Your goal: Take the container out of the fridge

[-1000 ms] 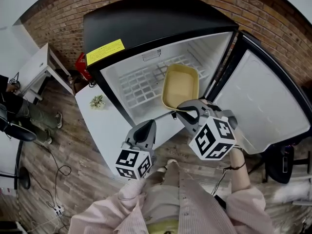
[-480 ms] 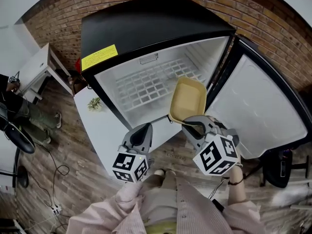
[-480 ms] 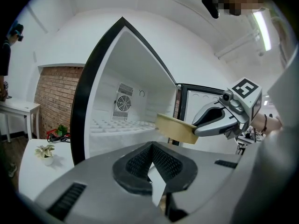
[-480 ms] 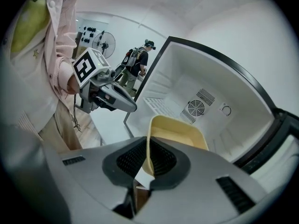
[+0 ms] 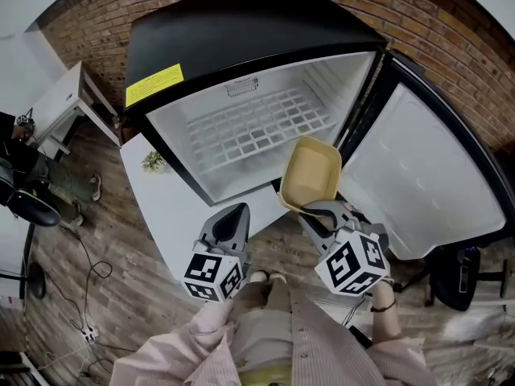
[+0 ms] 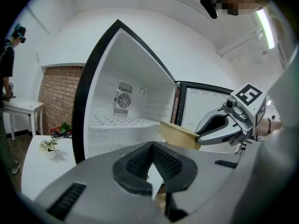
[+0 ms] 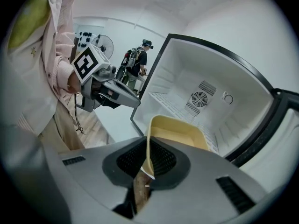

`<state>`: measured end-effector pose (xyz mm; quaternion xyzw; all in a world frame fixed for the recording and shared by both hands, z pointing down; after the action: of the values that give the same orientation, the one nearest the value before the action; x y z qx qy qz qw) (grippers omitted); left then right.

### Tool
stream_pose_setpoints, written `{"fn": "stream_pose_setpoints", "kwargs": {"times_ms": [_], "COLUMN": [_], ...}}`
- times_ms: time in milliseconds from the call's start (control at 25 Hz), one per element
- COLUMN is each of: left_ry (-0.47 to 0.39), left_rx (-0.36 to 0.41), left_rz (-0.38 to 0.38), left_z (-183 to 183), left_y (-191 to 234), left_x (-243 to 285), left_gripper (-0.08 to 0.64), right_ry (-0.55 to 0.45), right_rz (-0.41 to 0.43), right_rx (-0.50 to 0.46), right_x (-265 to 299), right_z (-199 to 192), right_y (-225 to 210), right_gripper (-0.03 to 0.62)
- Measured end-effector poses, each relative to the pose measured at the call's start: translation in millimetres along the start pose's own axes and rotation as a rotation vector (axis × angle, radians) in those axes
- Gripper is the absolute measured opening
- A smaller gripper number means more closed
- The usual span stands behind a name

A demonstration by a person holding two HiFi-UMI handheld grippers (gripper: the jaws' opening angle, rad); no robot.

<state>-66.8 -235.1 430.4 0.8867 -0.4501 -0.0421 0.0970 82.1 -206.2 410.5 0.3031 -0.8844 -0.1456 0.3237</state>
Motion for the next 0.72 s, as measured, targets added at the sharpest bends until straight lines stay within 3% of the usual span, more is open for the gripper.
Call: {"fn": "stream_pose_setpoints", "kwargs": {"times_ms": [280,720], "left_ry": [0.014,0.008], "left_rx": [0.009,0.018], "left_rz": [0.027,0.061], "left_z": [-6.7,-7.0], "left_y": [-0.7,1.5], "left_x": [-8.1,-14.5], "left_gripper": [-0.008,-0.008], "right_ry": [-0.011,-0.02], "right_rz": [0.022,0.056], "right_rx": [0.068,0.067], "right_x": [8.0,14.6], "right_z": [-13.1,-19.1], "right_y": [16.1,24.2], "right_gripper": [0.023,0.021]}}
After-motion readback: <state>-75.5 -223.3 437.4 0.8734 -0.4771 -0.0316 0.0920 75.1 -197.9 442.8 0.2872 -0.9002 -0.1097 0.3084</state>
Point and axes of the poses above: the fingertips, and each gripper's own axes: x forward along the fingers, y to its left, z out of its top, the point moved 4 cm from there along -x, backward along the fingers, and after that the axes turned 11 degrees about -y, right-handed, at the moved point
